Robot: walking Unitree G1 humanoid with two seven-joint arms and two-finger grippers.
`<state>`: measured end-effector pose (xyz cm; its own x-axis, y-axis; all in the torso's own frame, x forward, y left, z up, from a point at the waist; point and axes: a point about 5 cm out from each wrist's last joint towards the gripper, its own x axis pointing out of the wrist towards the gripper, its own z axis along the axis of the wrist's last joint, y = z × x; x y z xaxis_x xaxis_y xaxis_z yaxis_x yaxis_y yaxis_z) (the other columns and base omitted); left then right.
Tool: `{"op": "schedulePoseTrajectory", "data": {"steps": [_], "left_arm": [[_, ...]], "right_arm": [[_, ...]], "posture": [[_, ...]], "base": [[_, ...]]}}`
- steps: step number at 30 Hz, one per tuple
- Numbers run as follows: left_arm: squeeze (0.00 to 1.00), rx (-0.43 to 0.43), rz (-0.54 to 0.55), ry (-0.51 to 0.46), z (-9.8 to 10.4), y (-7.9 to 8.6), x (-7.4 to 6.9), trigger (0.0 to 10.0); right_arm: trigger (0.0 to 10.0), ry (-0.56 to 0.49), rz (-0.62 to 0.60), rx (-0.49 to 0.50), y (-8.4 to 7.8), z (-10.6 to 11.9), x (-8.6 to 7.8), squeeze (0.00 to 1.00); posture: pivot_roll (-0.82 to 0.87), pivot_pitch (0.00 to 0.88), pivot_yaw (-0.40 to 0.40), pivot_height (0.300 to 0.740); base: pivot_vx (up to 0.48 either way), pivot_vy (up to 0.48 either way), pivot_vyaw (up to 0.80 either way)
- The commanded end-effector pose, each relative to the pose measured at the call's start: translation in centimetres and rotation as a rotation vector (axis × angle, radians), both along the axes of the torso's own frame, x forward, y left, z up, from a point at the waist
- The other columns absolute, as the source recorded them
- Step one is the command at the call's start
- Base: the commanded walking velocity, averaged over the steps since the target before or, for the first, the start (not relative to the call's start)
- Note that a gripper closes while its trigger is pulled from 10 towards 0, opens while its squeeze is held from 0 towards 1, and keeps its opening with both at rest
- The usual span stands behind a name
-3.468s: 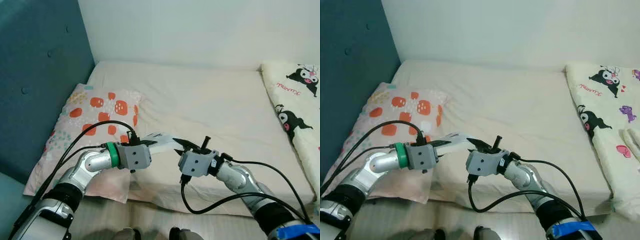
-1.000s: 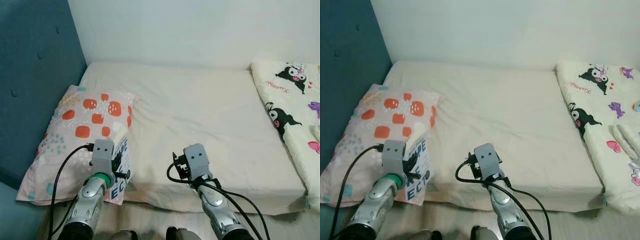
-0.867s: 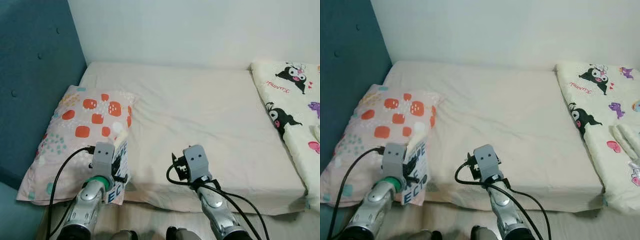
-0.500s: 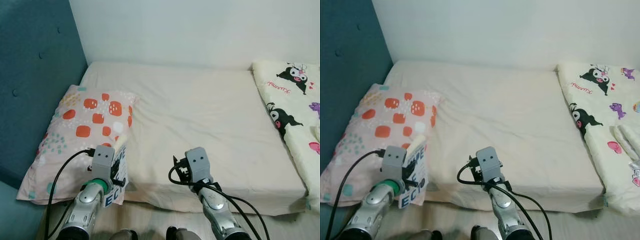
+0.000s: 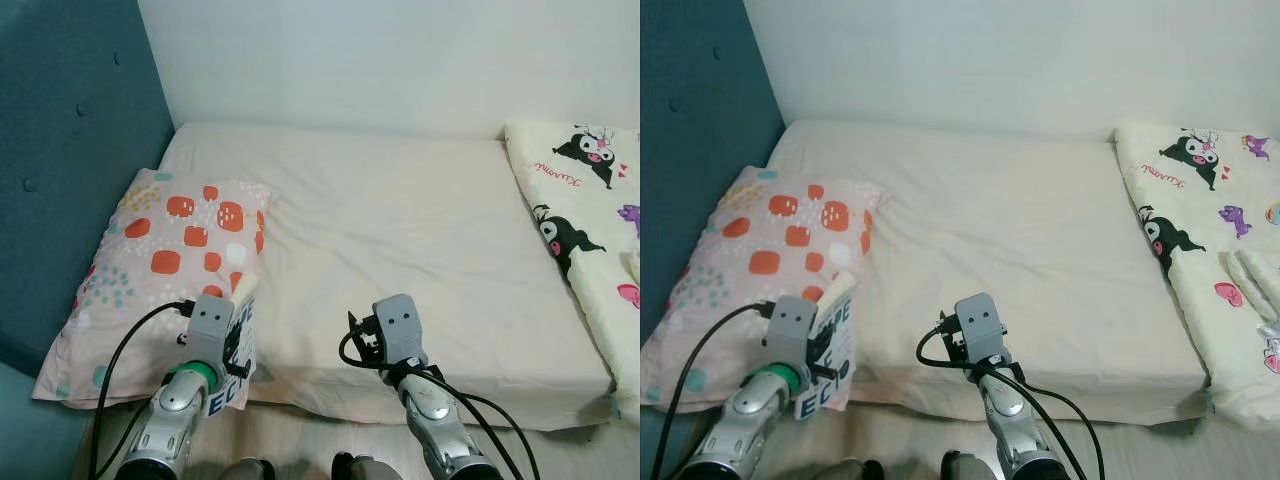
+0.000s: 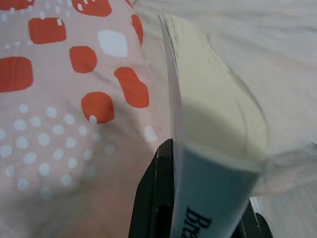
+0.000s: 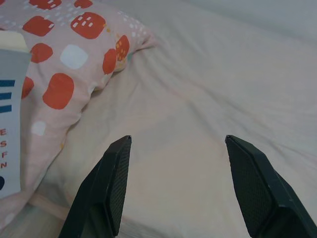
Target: Clean up the room
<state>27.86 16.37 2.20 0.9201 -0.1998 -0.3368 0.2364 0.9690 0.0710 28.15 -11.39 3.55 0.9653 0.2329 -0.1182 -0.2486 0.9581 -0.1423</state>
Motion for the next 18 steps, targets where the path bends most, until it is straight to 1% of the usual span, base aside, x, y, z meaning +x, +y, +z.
{"op": "schedulePoseTrajectory", "data": {"steps": [1, 5, 10, 14, 18], "left_arm": [[0.0, -0.013, -0.012, -0.003, -0.02, -0.29, -0.22, 10.0], [0.0, -0.019, -0.016, -0.001, 0.01, -0.4, -0.23, 10.0], [0.0, -0.052, -0.015, -0.009, 0.3, -0.58, -0.03, 10.0], [0.0, -0.052, -0.03, -0.01, 0.43, -0.75, 0.15, 10.0], [0.0, -0.057, -0.041, -0.005, 0.45, -0.99, 0.19, 10.0]], "right_arm": [[10.0, 0.045, -0.022, 0.015, -0.37, -0.84, -0.45, 0.0], [10.0, 0.047, -0.024, 0.021, -0.4, -0.85, -0.47, 0.0], [10.0, 0.051, -0.023, 0.045, -0.3, -0.77, -0.4, 0.0], [10.0, 0.058, -0.029, 0.067, -0.34, -0.73, -0.32, 0.0], [10.0, 0.051, -0.038, 0.068, -0.51, -0.67, -0.35, 0.0]], "posture": [[0.01, 0.121, 0.006, 0.74], [0.01, 0.12, 0.006, 0.74], [0.01, 0.117, 0.005, 0.74], [0.01, 0.112, 0.008, 0.74], [0.01, 0.107, 0.012, 0.74]], "base": [[0.0, 0.0, 0.0], [0.0, 0.0, 0.0], [0.0, 0.0, 0.0], [0.0, 0.0, 0.0], [0.0, 0.0, 0.0]]}}
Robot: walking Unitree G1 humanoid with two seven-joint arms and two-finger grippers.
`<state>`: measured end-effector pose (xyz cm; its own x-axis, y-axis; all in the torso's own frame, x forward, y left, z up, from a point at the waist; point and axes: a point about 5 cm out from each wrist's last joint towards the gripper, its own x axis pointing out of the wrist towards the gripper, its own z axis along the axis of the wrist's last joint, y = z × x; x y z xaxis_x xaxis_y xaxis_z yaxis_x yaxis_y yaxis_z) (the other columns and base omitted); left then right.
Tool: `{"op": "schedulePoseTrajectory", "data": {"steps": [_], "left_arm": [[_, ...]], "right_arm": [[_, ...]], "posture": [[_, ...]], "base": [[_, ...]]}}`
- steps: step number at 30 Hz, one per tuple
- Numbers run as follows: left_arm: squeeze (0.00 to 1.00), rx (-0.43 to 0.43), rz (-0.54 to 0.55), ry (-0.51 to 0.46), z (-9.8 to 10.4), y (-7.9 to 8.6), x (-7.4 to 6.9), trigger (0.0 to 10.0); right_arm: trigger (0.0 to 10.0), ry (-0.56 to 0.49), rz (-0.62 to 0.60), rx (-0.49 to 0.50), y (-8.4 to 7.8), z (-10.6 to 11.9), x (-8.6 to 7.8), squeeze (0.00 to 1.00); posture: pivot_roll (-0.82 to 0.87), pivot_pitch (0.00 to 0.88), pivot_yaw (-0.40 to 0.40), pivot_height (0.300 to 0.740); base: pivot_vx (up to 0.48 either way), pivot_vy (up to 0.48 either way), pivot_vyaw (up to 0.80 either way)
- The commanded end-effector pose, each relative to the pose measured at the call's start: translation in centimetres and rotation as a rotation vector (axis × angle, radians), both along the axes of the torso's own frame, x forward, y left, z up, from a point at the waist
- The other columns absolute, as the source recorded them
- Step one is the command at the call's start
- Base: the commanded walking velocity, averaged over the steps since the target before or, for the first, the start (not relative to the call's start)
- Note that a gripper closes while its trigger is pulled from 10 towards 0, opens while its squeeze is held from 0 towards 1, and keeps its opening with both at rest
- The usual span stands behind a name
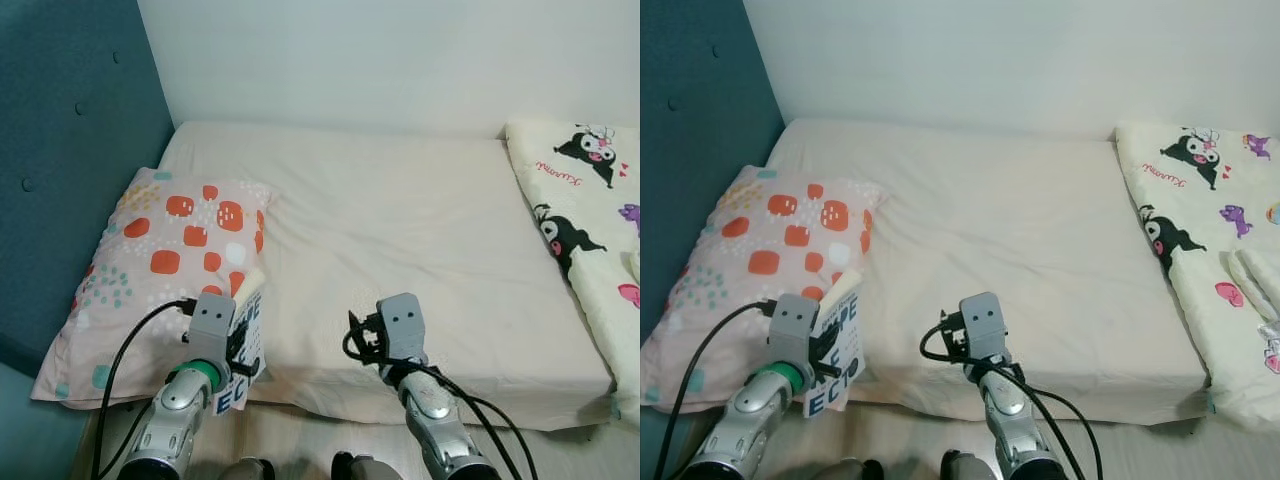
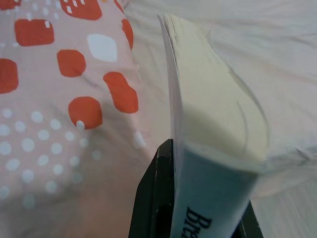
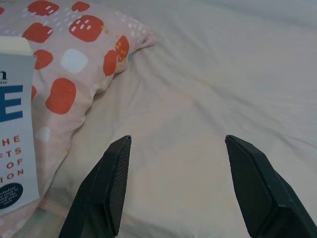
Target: Clean up the room
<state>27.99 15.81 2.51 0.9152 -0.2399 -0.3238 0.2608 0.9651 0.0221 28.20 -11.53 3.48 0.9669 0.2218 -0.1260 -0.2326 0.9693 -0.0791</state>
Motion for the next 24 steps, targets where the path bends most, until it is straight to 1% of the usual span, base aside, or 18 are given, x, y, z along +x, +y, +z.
{"op": "schedulePoseTrajectory", "data": {"steps": [1, 15, 18, 24], "left_arm": [[0.0, -0.008, -0.024, -0.005, 0.17, -0.55, 0.07, 10.0], [0.0, -0.024, -0.055, -0.013, 0.36, -0.93, 0.07, 10.0], [0.0, -0.025, -0.065, -0.016, 0.41, -1.11, 0.04, 10.0], [0.0, -0.028, -0.072, -0.018, 0.46, -1.31, 0.12, 10.0]], "right_arm": [[10.0, 0.027, -0.017, 0.011, -0.4, -0.6, -0.45, 0.0], [10.0, 0.027, -0.018, 0.008, -0.54, -0.65, -0.54, 0.0], [10.0, 0.026, -0.018, 0.008, -0.6, -0.6, -0.5, 0.0], [10.0, 0.025, -0.021, 0.008, -0.67, -0.55, -0.46, 0.0]], "posture": [[0.01, 0.107, 0.012, 0.74], [0.0, 0.099, 0.009, 0.74], [0.0, 0.1, 0.009, 0.74], [0.0, 0.102, 0.009, 0.74]], "base": [[0.0, 0.0, 0.0], [0.0, 0.0, 0.0], [0.0, -0.359, 0.0], [0.0, -0.48, 0.0]]}}
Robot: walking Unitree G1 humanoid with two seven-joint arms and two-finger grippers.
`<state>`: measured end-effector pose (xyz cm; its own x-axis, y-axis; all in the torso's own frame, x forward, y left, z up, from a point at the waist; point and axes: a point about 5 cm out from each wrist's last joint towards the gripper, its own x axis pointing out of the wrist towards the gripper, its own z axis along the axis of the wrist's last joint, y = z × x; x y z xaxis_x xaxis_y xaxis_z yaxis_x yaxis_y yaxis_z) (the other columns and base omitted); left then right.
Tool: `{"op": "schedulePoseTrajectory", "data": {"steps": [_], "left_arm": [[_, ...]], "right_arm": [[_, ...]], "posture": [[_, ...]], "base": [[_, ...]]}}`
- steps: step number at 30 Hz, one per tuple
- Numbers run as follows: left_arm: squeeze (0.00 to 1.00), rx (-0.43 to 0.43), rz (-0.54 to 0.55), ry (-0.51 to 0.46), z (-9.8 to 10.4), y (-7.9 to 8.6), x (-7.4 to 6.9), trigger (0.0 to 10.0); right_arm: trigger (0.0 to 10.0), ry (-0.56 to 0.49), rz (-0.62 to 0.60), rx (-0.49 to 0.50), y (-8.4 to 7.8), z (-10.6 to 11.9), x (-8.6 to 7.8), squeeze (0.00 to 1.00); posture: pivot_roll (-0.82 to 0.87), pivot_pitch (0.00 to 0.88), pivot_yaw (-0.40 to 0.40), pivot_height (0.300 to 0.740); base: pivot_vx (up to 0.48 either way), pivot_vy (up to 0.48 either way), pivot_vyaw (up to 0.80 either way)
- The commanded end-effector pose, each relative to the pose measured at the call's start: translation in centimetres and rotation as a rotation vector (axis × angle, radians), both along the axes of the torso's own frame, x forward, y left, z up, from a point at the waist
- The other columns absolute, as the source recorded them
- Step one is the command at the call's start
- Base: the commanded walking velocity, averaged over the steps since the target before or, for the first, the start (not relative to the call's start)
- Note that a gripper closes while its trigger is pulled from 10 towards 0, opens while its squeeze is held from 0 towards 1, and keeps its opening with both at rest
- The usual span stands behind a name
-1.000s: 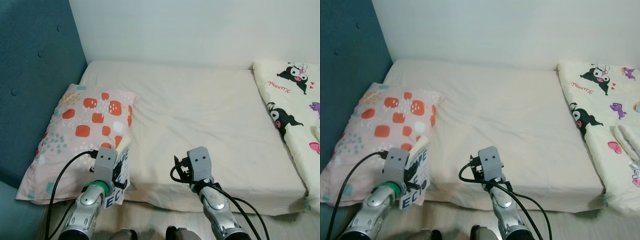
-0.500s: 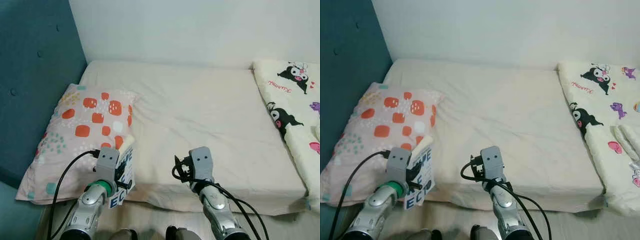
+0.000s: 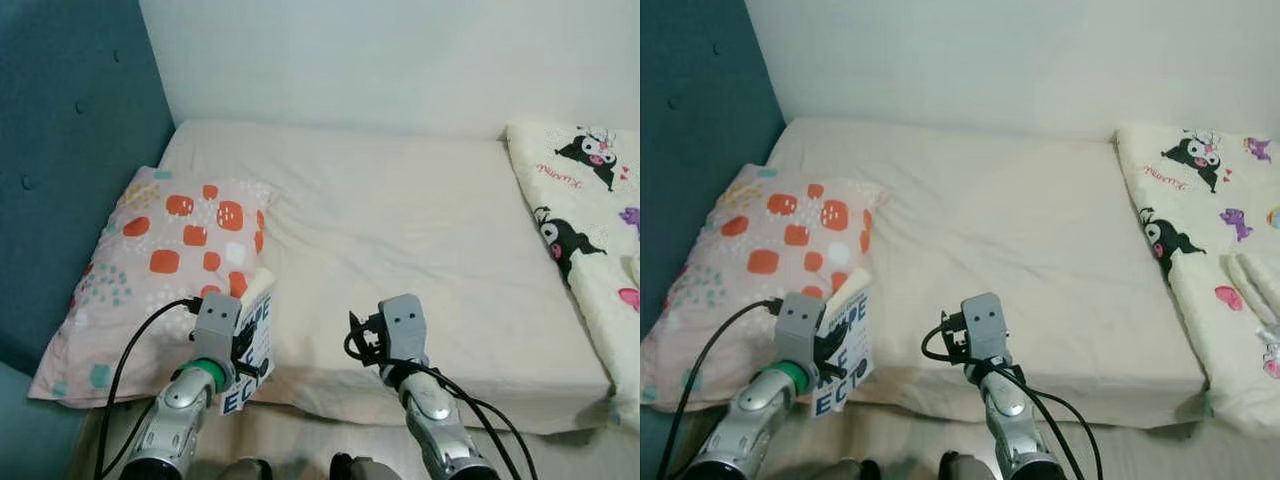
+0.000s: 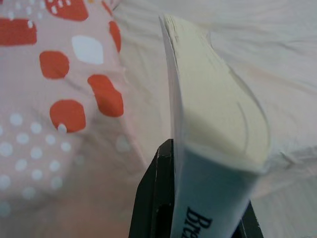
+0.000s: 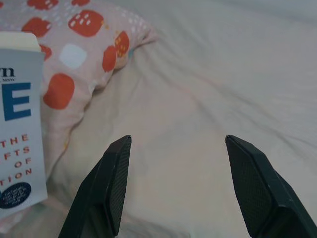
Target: Clean up the room
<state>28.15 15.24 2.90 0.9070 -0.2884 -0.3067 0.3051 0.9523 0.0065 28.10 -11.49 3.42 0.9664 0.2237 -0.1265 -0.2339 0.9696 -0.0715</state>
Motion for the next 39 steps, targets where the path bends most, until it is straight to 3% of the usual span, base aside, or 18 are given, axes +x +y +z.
{"op": "schedulePoseTrajectory", "data": {"steps": [1, 12, 23, 39], "left_arm": [[0.0, -0.008, -0.025, -0.005, 0.06, -0.74, -0.02, 10.0], [0.0, 0.0, -0.021, -0.005, 0.12, -0.56, 0.02, 10.0], [0.0, 0.018, -0.037, 0.03, -0.11, -0.66, 0.07, 10.0], [0.0, 0.059, -0.027, -0.016, 0.4, -0.96, 0.73, 10.0]], "right_arm": [[10.0, 0.023, -0.022, 0.001, -0.71, -0.5, -0.37, 0.0], [10.0, 0.023, -0.022, 0.002, -0.7, -0.45, -0.34, 0.0], [10.0, 0.022, -0.027, 0.002, -0.81, -0.4, -0.27, 0.0], [10.0, 0.021, -0.035, 0.001, -0.94, -0.35, -0.17, 0.0]], "posture": [[0.0, 0.102, 0.009, 0.74], [0.0, 0.112, 0.008, 0.74], [0.0, 0.115, 0.01, 0.74], [0.0, 0.121, 0.013, 0.74]], "base": [[0.0, -0.48, 0.0], [0.0, -0.474, 0.0], [0.0, 0.128, 0.0], [0.0, 0.0, 0.0]]}}
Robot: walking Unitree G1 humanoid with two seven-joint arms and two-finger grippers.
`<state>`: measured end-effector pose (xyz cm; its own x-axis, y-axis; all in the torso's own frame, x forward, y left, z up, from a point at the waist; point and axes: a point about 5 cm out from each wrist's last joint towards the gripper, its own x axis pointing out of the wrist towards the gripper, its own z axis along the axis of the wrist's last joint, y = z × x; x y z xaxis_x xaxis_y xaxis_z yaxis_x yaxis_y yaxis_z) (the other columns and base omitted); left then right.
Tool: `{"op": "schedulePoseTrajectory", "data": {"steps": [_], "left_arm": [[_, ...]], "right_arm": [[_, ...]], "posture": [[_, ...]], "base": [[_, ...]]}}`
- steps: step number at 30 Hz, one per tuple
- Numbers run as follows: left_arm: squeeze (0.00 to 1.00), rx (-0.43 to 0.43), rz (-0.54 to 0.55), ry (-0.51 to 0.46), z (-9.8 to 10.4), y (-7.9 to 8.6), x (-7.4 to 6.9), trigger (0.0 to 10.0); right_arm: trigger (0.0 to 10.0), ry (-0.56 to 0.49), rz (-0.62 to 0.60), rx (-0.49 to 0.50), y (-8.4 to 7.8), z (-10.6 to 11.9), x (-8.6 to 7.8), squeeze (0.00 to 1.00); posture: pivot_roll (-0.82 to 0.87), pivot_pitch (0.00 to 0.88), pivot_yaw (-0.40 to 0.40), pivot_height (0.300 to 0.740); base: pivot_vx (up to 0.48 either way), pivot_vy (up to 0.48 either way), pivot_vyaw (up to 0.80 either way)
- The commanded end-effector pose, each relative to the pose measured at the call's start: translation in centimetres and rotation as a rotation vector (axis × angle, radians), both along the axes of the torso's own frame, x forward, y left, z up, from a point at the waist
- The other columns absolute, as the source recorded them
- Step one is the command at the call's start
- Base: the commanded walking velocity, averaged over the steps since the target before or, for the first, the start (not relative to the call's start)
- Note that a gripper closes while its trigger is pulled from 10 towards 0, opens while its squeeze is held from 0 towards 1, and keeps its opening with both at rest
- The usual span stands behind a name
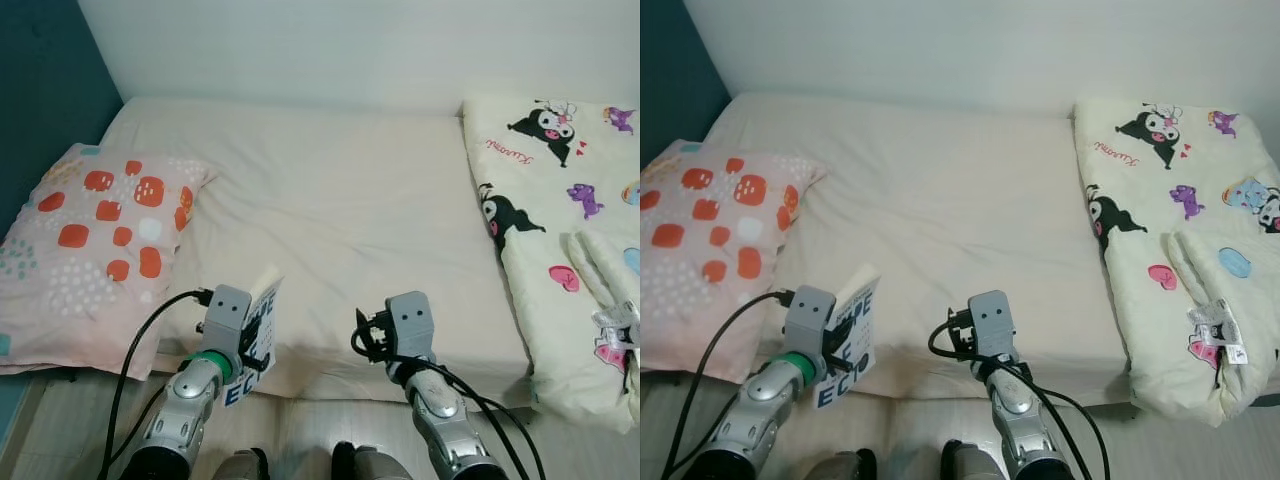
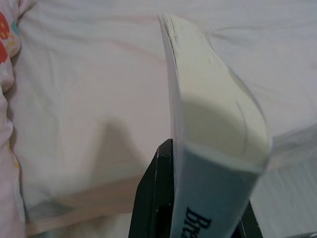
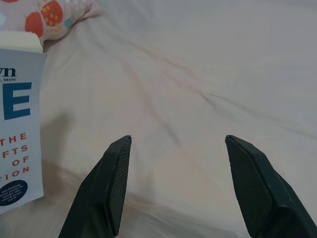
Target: Clean up the room
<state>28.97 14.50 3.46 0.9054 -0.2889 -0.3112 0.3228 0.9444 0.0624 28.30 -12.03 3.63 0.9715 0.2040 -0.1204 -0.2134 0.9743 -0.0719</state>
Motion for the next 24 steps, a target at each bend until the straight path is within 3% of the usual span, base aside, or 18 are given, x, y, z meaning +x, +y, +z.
{"op": "schedulePoseTrajectory", "data": {"steps": [1, 10, 24], "left_arm": [[0.0, 0.005, -0.005, -0.008, -0.1, -0.19, -0.03, 10.0], [0.0, 0.0, -0.002, -0.015, 0.04, -0.24, 0.15, 10.0], [0.0, -0.002, -0.013, -0.024, 0.16, -0.4, 0.29, 10.0]], "right_arm": [[10.0, 0.027, -0.015, 0.001, -0.41, -0.55, -0.36, 0.0], [10.0, 0.026, -0.018, 0.0, -0.45, -0.53, -0.32, 0.0], [10.0, 0.023, -0.021, 0.002, -0.41, -0.46, -0.24, 0.0]], "posture": [[0.0, 0.121, 0.014, 0.74], [0.0, 0.121, 0.014, 0.74], [0.0, 0.12, 0.016, 0.74]], "base": [[0.0, 0.0, 0.0], [0.0, 0.062, 0.0], [0.0, 0.472, 0.0]]}}
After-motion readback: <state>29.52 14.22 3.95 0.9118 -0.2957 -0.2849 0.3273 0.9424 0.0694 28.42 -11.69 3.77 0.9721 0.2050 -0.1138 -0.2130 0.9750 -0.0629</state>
